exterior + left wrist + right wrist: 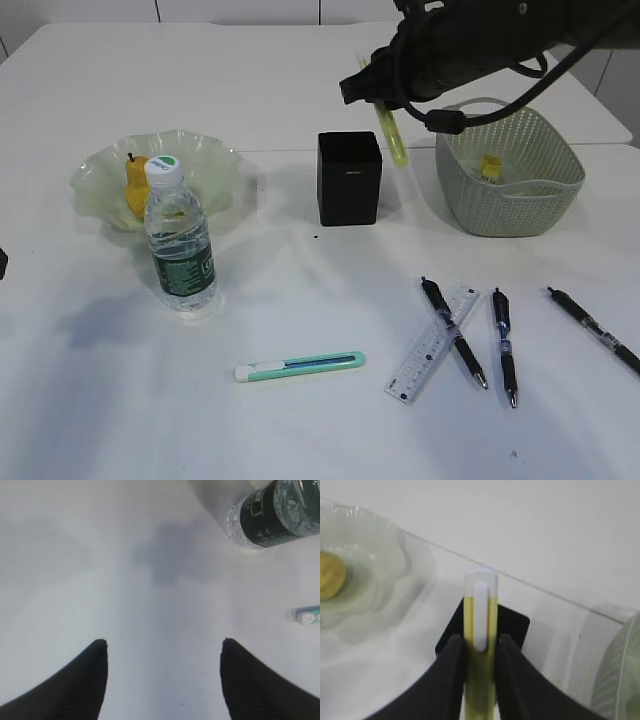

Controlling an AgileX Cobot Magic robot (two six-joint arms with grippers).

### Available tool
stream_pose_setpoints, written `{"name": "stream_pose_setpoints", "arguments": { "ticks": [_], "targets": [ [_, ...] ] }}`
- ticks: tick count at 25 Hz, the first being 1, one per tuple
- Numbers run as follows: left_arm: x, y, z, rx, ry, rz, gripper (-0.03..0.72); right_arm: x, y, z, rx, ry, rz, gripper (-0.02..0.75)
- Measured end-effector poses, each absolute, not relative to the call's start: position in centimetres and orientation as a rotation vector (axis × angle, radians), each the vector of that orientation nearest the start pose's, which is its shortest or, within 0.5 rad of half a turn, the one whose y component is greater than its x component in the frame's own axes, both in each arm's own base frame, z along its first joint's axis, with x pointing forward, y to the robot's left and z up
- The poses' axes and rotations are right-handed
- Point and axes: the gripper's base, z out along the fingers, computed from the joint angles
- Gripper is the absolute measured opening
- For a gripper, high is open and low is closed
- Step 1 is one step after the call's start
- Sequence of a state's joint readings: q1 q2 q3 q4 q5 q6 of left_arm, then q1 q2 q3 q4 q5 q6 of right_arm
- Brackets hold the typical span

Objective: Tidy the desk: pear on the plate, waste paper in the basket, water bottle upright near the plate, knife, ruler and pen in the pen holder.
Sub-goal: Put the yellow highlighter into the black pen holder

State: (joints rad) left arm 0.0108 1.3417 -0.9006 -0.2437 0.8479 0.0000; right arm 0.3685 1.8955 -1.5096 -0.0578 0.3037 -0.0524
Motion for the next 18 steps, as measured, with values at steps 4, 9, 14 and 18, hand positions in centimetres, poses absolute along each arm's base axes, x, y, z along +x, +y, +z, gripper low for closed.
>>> {"name": "stream_pose_setpoints", "arguments": {
  "ticks": [4,9,14,18],
  "targets": [
    [25.0,-1.4,25.7,-0.191,2.752,-0.292,0.498,43.2,16.6,26.0,-0.488,2.025,0.149,0.145],
    [25.0,-1.4,25.7,-0.191,2.752,-0.292,0.498,44.3,17.0,24.9,-0.472,1.932,0.164,0.145],
    [25.0,-1.4,25.7,-0.191,2.753,-0.292,0.497,45.4,17.2,23.5,-0.454,1.855,0.175,0.145],
    [24.9,-1.4,25.7,-0.193,2.760,-0.298,0.497,46.2,17.0,22.6,-0.438,1.820,0.175,0.145]
  ]
}}
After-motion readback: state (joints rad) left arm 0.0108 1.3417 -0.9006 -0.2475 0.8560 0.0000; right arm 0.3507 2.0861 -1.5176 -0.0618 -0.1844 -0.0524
